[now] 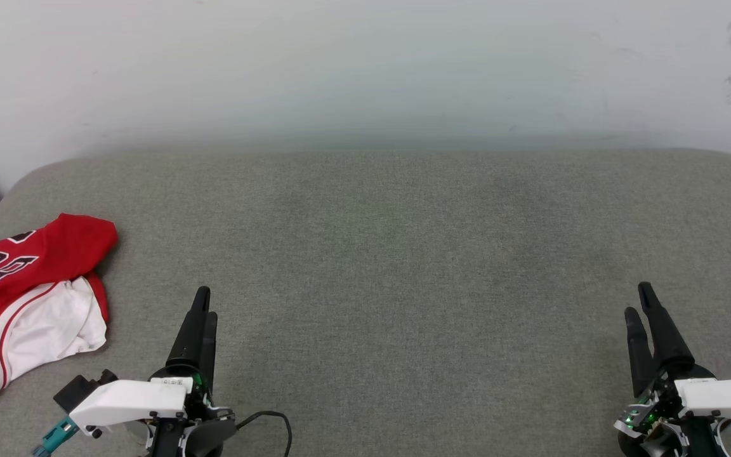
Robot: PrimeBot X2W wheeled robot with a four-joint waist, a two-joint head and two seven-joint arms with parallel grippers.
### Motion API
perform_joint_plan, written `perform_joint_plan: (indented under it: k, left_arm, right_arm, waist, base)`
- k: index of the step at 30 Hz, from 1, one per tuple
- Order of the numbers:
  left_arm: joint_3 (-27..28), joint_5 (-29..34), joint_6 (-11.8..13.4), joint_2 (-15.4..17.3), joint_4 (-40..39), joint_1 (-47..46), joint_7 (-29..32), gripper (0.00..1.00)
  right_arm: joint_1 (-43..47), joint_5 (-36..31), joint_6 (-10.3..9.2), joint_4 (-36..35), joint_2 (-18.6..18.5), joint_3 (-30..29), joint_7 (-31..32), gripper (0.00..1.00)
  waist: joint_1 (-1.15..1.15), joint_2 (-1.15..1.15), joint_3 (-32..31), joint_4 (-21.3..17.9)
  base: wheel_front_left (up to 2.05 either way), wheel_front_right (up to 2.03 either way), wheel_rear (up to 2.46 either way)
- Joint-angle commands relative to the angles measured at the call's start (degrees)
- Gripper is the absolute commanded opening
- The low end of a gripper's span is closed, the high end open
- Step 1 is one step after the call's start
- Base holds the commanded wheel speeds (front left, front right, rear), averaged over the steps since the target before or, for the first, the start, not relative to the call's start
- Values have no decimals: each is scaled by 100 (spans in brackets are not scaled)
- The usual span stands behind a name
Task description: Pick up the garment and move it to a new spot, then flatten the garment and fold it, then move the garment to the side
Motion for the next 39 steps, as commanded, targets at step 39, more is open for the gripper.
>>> perform_joint_plan:
  k: [39]
  left_arm:
    - [-391,4767,-2,153,-65,-245,-811,100]
  right_arm:
    - [-37,-5219,1,-473,-94,146,-526,100]
  waist:
    - [0,0,-28,-11]
  base:
    - [0,0,0]
